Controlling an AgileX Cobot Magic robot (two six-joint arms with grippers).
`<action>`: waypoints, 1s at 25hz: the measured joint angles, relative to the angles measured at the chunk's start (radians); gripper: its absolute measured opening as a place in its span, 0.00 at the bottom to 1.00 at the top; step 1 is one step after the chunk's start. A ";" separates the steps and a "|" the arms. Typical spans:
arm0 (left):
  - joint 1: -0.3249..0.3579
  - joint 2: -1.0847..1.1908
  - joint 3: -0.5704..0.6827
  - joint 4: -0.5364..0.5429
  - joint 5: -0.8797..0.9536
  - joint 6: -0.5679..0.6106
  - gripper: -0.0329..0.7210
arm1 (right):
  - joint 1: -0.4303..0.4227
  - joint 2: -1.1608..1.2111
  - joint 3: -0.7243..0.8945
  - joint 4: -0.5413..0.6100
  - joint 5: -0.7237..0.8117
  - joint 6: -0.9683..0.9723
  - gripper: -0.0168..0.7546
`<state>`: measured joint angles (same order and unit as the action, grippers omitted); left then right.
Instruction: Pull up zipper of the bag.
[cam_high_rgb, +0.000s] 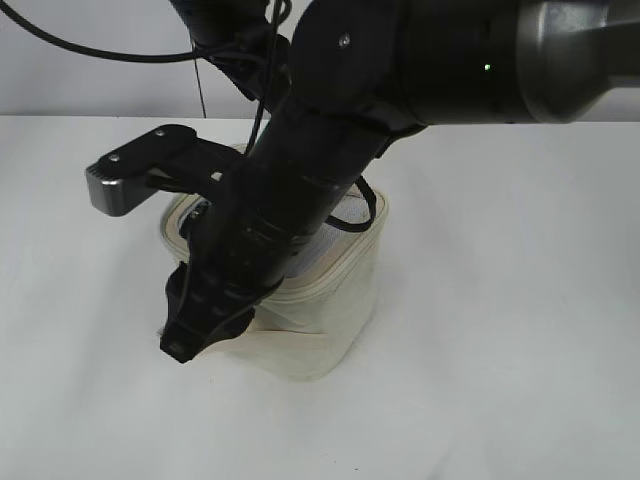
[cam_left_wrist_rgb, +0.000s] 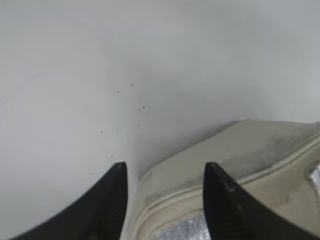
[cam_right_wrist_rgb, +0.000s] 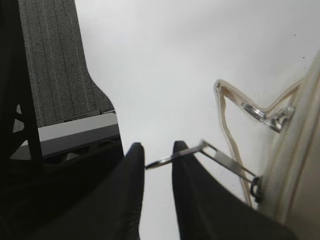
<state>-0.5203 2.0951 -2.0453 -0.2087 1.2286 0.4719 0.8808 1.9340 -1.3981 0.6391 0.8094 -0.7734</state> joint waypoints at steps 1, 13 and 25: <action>0.010 -0.005 0.000 0.000 0.000 -0.007 0.56 | 0.002 -0.001 -0.003 0.000 0.005 0.014 0.32; 0.090 -0.009 0.000 0.002 -0.003 -0.065 0.58 | 0.003 -0.095 -0.016 -0.076 0.010 0.255 0.67; 0.134 -0.018 0.000 -0.078 -0.005 -0.096 0.58 | -0.183 -0.191 -0.016 -0.252 0.151 0.645 0.67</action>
<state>-0.3860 2.0774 -2.0453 -0.2867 1.2241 0.3763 0.6974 1.7425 -1.4138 0.3876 0.9604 -0.1287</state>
